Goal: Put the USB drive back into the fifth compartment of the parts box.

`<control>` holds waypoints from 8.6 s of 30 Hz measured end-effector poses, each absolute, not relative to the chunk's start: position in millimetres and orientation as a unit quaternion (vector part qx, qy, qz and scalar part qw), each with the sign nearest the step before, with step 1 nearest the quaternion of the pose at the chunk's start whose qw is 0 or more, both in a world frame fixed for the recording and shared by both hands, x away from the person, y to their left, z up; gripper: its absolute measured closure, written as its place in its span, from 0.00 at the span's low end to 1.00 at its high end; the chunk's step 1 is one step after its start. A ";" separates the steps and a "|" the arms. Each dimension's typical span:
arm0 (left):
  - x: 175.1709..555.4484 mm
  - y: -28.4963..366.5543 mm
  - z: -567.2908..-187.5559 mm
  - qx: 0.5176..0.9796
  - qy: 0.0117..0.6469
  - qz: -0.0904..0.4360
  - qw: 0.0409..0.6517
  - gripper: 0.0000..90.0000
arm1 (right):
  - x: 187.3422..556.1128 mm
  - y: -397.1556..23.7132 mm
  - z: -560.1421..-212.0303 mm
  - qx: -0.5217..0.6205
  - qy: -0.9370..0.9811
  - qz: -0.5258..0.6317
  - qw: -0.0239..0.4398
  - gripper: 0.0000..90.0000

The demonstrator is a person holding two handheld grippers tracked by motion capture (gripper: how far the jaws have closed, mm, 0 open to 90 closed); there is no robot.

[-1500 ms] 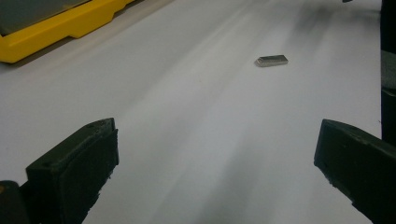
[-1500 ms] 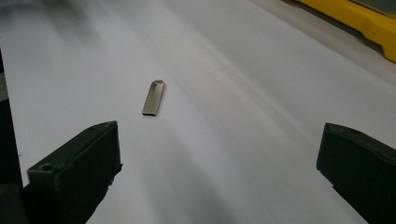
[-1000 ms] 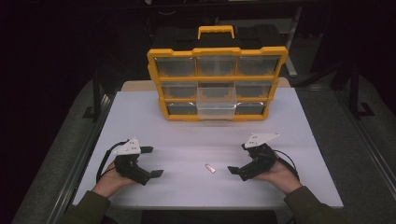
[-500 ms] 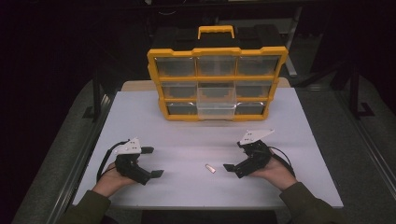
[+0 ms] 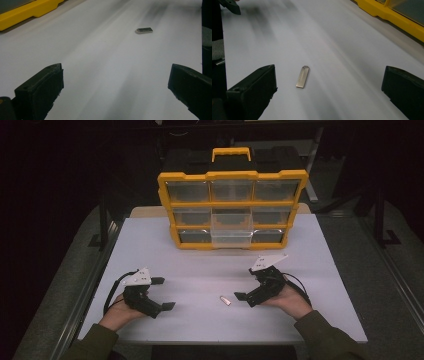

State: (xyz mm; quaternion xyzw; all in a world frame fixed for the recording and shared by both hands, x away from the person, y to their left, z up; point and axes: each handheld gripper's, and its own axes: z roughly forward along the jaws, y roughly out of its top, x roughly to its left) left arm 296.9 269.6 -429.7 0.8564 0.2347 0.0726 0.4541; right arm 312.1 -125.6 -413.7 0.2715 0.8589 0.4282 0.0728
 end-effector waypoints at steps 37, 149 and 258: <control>295.7 269.2 -429.1 0.853 0.241 0.085 0.456 0.00 | 323.2 -104.2 -404.1 0.258 0.859 0.437 0.065 0.00; 295.6 269.3 -429.3 0.852 0.234 0.082 0.461 0.00 | 314.8 -58.4 -443.7 0.205 0.924 0.321 0.032 0.72; 294.9 269.6 -428.5 0.850 0.230 0.084 0.467 0.00 | 338.5 -124.9 -411.2 0.285 0.884 0.358 0.097 0.86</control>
